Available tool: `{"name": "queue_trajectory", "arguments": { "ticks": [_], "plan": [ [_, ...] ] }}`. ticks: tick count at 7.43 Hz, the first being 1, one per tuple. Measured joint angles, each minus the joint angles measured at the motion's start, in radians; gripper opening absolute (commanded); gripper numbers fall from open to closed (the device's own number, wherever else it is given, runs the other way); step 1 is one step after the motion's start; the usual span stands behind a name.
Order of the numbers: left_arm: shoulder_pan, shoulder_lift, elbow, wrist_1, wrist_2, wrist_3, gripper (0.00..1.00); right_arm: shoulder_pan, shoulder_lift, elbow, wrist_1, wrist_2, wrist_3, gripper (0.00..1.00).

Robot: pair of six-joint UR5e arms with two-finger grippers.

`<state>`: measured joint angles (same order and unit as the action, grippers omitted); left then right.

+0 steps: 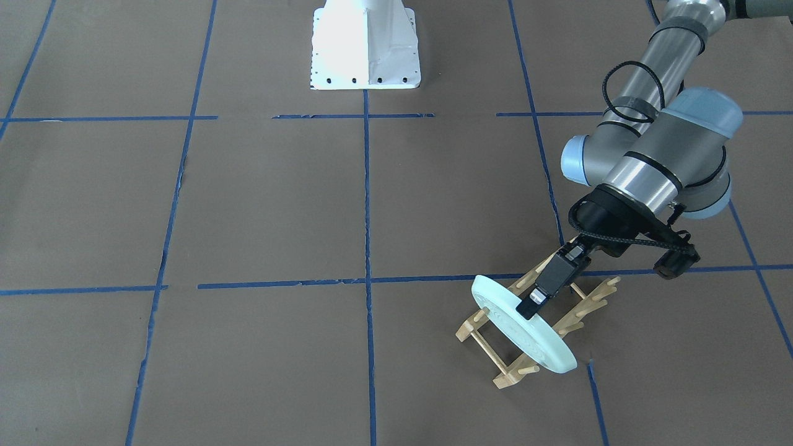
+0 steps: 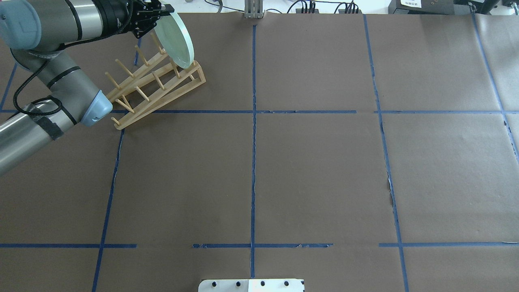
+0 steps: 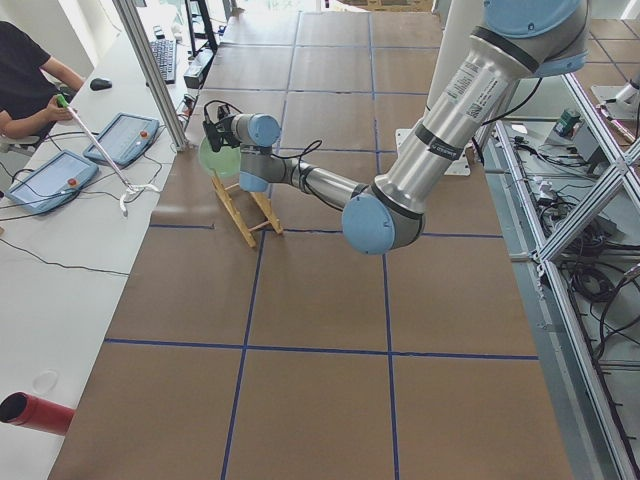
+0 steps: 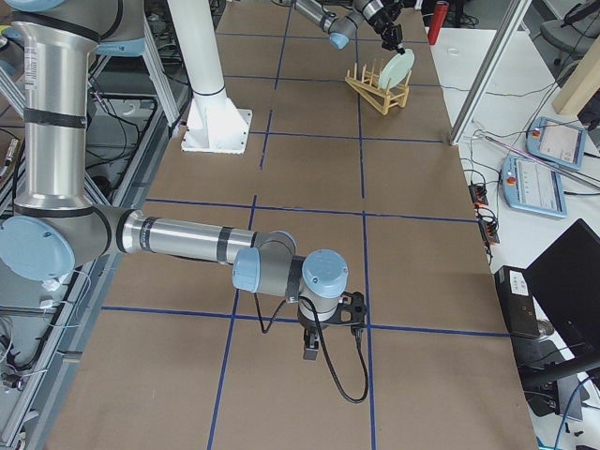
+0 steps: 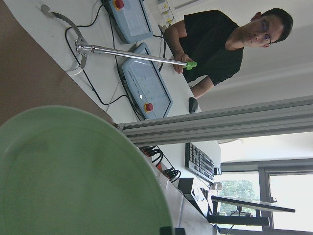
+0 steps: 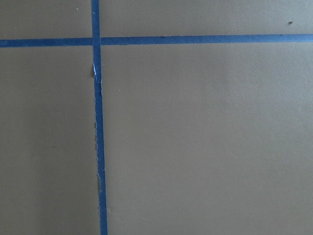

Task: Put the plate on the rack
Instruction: 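Lower the plate into the rack slot with the left gripper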

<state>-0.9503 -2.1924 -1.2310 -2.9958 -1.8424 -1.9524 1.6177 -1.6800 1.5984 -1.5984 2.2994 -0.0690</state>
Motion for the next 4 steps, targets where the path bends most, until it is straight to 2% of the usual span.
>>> {"name": "queue_trajectory", "arguments": {
  "ticks": [2, 3, 4],
  "plan": [
    [0.005, 0.000, 0.002, 0.000, 0.003, 0.019, 0.00, 0.000, 0.000, 0.000, 0.000, 0.000, 0.000, 1.00],
    [0.008, 0.000, 0.002, 0.000, 0.003, 0.022, 0.11, 0.000, 0.000, 0.000, 0.000, 0.000, 0.000, 1.00],
    [0.009, 0.001, 0.002, 0.000, 0.003, 0.023, 0.84, 0.000, 0.000, 0.000, 0.000, 0.000, 0.000, 1.00]
  ]
}}
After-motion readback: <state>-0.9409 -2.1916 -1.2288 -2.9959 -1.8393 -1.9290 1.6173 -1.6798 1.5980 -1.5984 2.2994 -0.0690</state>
